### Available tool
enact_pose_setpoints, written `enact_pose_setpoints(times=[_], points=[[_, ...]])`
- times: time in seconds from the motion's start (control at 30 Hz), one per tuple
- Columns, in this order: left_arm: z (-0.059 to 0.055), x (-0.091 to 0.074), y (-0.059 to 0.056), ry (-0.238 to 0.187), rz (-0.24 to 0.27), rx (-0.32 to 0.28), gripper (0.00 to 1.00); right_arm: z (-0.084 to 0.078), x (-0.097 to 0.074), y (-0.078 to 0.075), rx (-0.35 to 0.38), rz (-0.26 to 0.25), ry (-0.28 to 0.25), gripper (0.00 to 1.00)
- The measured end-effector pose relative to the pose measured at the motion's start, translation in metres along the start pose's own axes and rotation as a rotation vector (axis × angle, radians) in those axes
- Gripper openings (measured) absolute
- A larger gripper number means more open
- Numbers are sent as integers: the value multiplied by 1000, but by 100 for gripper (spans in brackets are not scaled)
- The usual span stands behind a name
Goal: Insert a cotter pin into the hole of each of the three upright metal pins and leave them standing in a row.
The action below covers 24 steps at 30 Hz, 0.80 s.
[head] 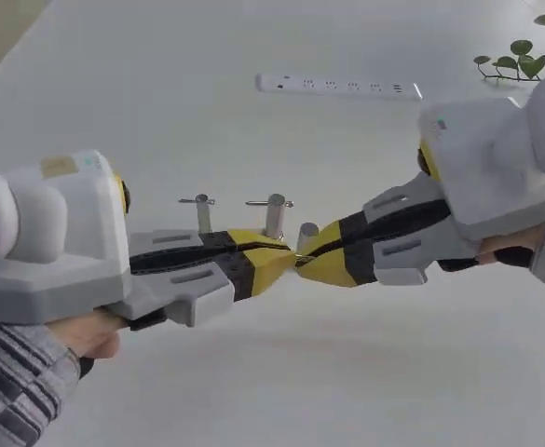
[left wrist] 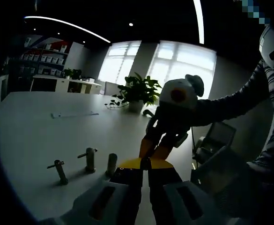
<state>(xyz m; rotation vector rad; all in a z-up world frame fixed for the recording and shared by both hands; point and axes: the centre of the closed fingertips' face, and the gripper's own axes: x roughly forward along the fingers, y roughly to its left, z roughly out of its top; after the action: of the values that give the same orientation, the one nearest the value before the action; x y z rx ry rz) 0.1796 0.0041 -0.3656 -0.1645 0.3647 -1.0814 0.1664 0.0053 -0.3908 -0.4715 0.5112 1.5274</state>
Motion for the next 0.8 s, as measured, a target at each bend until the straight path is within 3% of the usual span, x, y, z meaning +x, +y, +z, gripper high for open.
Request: enact_pose_setpoints(times=[0.23,0.5,0.8], points=[[-5,3,8,21,51,50,9,-11,-4,-7,-82,-24,72,0],[-9,4,26,39,150,113,24,-34,-16,-28,-87,-82,149,0],[-17,15,43,38,247,122,33,-56,-32,-54,-129,-127,229,0]])
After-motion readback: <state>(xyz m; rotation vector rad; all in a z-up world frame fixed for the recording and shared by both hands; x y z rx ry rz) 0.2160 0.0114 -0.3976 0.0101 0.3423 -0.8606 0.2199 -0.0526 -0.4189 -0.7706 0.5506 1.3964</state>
